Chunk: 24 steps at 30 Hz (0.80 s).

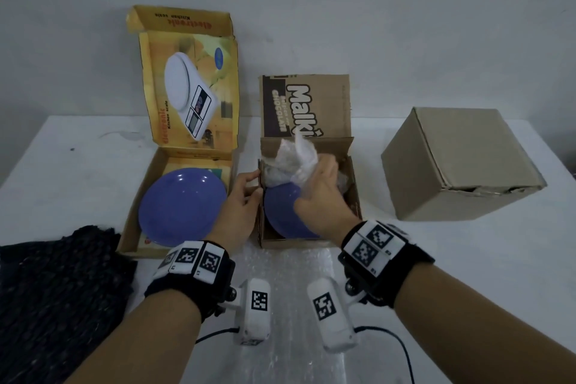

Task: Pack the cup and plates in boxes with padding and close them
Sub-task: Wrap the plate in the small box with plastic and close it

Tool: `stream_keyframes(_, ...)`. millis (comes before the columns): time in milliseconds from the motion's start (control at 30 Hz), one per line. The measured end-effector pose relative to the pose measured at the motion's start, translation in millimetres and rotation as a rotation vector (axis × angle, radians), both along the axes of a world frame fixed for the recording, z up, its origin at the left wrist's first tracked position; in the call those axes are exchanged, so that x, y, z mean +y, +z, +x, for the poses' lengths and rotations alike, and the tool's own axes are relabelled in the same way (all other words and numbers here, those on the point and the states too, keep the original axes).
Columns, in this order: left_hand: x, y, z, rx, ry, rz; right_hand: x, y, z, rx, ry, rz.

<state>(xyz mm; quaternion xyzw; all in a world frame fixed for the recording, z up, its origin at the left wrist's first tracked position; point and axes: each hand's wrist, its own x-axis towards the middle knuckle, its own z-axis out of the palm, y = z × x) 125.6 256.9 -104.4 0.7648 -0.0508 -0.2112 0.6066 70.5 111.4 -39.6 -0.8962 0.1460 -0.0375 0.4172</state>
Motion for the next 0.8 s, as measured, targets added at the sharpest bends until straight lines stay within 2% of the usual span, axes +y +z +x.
stream_keyframes(167,-1,-3,1,-0.029,0.015,0.020,22,-18,-1,0.143,0.115,0.055)
stream_keyframes(300,-4,-4,-1,0.036,0.052,-0.075,14,-23,-1,0.289,0.259,-0.281)
stream_keyframes(567,-9,-2,3,0.011,0.000,-0.025,22,-25,6,0.432,0.246,-0.476)
stream_keyframes(700,-9,-2,7,-0.005,-0.052,0.067,31,-31,8,0.454,0.198,-0.416)
stream_keyframes(800,-8,-1,6,0.024,-0.064,0.012,19,-19,13,0.475,0.350,-0.365)
